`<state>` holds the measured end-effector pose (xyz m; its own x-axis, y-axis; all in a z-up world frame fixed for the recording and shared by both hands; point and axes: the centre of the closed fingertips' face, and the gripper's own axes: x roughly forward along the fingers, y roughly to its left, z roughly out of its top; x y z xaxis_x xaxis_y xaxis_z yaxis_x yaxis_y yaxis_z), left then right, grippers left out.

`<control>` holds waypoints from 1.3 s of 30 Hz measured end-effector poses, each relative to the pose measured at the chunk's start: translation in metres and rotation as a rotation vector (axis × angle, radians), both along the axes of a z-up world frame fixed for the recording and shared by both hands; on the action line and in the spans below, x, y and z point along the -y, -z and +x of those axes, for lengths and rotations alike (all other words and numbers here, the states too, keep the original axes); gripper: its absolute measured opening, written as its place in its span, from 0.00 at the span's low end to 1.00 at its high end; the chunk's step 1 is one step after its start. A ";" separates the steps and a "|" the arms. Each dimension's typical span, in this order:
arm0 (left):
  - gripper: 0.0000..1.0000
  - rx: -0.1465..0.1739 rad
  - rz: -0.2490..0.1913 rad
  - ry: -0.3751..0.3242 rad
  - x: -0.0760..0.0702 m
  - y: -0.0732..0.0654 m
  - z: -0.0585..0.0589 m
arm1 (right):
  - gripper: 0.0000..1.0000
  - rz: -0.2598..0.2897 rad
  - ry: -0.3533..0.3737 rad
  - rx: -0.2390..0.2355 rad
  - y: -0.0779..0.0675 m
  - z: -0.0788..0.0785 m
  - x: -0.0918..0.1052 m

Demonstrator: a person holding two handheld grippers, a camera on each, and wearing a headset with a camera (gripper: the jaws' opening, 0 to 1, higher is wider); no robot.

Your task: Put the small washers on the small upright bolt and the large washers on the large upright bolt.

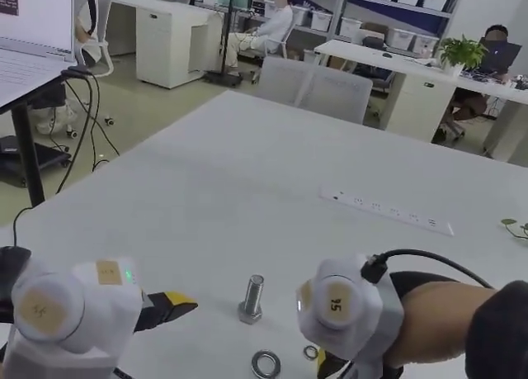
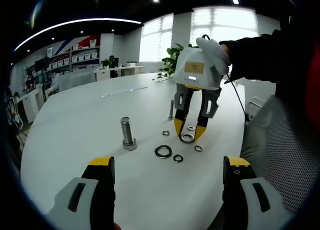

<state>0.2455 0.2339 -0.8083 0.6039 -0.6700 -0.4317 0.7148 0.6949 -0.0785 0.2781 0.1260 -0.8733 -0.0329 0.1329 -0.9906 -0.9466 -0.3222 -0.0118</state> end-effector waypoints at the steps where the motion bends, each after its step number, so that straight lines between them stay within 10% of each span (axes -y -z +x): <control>1: 0.89 0.004 0.001 -0.005 -0.001 0.000 0.001 | 0.24 -0.001 -0.001 0.001 0.000 0.000 0.000; 39: 0.89 0.077 0.012 -0.121 -0.024 -0.005 0.016 | 0.23 0.020 0.032 0.010 -0.005 0.001 0.003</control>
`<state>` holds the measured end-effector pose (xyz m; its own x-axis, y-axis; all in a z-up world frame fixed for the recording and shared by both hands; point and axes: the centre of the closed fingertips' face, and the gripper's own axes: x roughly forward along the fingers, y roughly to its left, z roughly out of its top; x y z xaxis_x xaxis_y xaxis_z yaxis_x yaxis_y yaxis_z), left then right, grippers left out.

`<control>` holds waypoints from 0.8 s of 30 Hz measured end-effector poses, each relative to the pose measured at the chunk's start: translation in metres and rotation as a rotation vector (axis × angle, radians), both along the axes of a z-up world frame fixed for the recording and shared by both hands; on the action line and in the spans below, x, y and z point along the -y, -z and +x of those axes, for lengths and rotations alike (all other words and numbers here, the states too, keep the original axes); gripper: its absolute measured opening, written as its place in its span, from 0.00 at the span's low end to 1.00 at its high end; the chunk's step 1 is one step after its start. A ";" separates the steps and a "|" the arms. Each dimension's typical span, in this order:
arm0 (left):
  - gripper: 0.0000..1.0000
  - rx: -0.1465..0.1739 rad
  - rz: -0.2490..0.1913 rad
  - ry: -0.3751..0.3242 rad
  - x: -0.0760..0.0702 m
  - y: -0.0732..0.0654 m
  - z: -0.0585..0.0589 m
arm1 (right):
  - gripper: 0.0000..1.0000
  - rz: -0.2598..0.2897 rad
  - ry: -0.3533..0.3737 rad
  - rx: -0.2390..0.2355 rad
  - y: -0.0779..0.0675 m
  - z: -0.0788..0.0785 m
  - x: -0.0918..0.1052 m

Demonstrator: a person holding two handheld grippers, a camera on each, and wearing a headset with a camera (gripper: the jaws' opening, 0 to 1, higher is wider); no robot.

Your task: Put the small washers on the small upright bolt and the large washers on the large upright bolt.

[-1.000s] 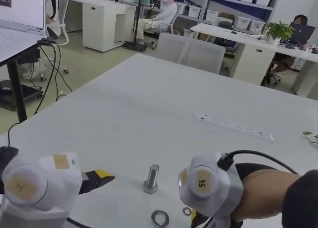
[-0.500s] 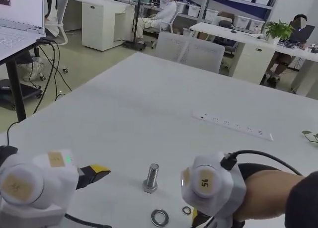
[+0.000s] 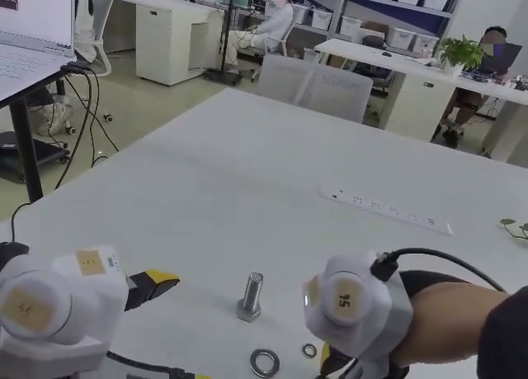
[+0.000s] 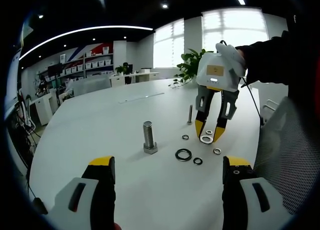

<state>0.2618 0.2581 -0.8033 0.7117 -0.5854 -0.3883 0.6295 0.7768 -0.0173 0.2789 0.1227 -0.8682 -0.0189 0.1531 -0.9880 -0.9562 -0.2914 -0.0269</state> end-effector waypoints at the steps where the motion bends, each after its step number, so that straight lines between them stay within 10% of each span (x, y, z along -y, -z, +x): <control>1: 0.89 0.000 0.000 -0.001 0.000 0.000 0.000 | 0.23 0.000 -0.002 0.002 -0.001 0.000 0.000; 24: 0.88 0.012 -0.005 0.009 0.002 -0.004 0.001 | 0.23 0.050 -0.046 0.066 -0.069 0.022 -0.027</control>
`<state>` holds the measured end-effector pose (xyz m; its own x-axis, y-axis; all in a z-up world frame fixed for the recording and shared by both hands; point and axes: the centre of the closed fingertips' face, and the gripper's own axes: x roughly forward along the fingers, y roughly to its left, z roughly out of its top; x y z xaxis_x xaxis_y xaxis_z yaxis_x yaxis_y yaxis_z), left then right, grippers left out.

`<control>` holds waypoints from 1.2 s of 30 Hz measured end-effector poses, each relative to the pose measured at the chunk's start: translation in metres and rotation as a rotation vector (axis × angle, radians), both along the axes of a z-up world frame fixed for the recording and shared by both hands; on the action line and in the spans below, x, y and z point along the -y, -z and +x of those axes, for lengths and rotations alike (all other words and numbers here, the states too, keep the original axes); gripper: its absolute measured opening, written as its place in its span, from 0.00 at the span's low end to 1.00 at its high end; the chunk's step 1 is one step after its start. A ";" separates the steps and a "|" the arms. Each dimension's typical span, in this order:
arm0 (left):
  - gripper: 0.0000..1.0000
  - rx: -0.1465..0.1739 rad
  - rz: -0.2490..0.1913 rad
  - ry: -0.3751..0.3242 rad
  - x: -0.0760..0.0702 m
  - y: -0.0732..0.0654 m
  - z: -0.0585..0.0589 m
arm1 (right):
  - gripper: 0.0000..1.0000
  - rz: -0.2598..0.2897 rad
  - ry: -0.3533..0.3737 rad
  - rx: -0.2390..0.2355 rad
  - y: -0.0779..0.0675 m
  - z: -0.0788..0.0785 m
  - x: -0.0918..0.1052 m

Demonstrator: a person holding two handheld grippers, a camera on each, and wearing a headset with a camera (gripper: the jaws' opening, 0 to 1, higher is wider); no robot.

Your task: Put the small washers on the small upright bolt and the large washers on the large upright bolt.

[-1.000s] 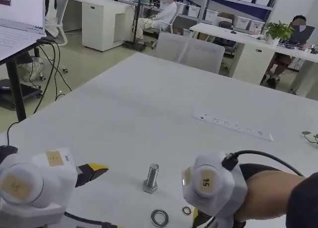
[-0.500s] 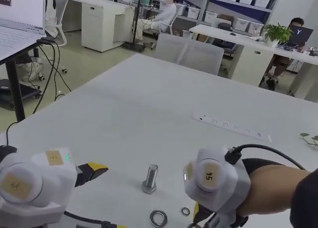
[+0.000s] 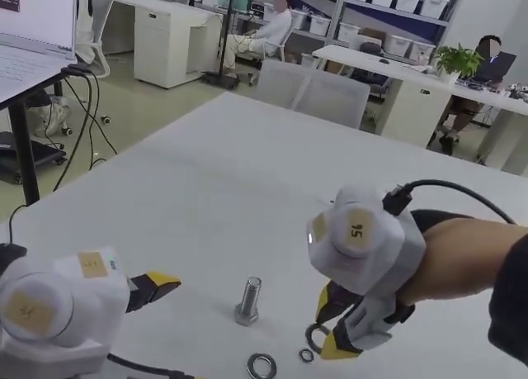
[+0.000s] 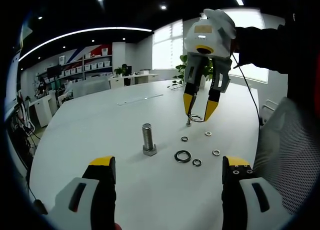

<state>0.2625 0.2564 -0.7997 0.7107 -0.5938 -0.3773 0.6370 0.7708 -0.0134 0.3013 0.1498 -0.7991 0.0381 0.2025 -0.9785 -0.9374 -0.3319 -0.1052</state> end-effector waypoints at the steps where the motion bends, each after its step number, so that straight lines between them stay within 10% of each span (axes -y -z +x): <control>1: 0.88 0.000 -0.001 0.000 0.000 0.000 0.000 | 0.23 0.002 -0.005 0.004 -0.003 0.001 -0.002; 22: 0.87 0.009 -0.007 -0.010 -0.003 0.000 -0.002 | 0.23 0.030 -0.100 0.054 -0.037 0.018 -0.053; 36: 0.87 0.015 -0.003 -0.028 -0.007 0.000 -0.002 | 0.23 0.018 -0.159 0.059 -0.033 0.029 -0.078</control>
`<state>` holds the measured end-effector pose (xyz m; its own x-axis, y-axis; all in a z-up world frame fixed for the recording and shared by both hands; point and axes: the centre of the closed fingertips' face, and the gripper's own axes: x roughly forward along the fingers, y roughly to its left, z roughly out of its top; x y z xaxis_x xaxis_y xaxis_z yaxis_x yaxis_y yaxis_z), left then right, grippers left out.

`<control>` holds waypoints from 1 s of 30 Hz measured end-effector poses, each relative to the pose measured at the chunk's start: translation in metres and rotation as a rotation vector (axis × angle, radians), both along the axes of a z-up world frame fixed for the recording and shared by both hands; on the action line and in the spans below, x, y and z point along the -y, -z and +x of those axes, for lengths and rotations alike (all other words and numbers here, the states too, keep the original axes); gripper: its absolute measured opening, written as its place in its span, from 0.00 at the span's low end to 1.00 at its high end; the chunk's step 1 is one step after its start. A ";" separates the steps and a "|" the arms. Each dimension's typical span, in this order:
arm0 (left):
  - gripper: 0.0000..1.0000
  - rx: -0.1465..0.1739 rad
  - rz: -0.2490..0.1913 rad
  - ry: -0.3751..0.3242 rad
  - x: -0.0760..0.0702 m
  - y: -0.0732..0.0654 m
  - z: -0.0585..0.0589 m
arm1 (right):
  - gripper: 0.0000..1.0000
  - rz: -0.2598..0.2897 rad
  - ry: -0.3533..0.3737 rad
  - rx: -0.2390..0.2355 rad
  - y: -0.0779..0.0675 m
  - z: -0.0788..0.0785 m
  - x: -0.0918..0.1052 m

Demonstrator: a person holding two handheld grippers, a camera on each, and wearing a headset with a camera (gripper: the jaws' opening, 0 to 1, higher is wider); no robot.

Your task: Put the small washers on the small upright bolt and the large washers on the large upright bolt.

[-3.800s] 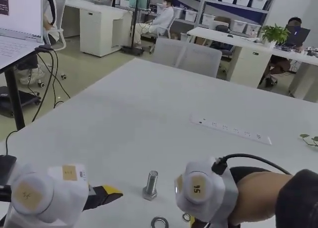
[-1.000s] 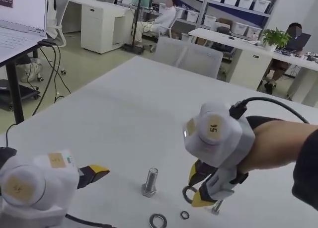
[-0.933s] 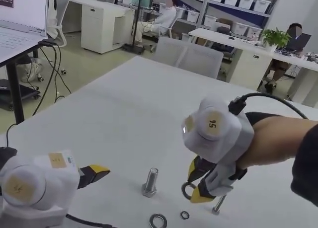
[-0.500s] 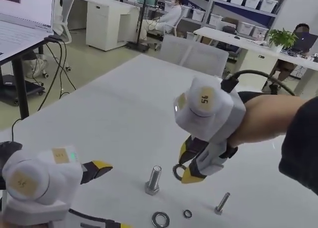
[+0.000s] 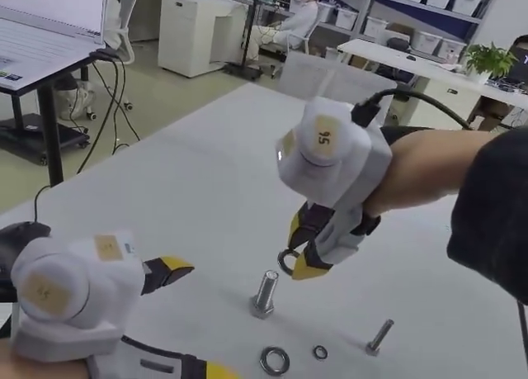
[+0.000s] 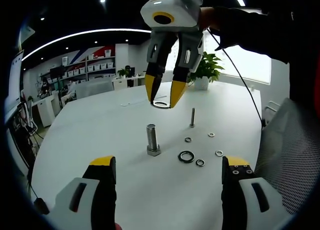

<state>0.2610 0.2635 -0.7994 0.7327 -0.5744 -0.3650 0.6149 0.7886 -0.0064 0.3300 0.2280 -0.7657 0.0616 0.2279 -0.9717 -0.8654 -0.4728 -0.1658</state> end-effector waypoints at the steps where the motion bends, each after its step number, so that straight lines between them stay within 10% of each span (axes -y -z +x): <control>1: 0.87 0.004 0.001 -0.001 0.000 0.000 0.000 | 0.23 -0.003 -0.002 -0.002 0.001 0.001 -0.002; 30: 0.87 0.001 0.005 0.012 0.004 0.002 0.000 | 0.23 -0.080 -0.027 -0.042 0.036 0.008 -0.013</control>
<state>0.2615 0.2600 -0.8014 0.7259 -0.5815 -0.3672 0.6244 0.7811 -0.0025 0.3384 0.2406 -0.8022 0.0155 0.1505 -0.9885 -0.8573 -0.5067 -0.0906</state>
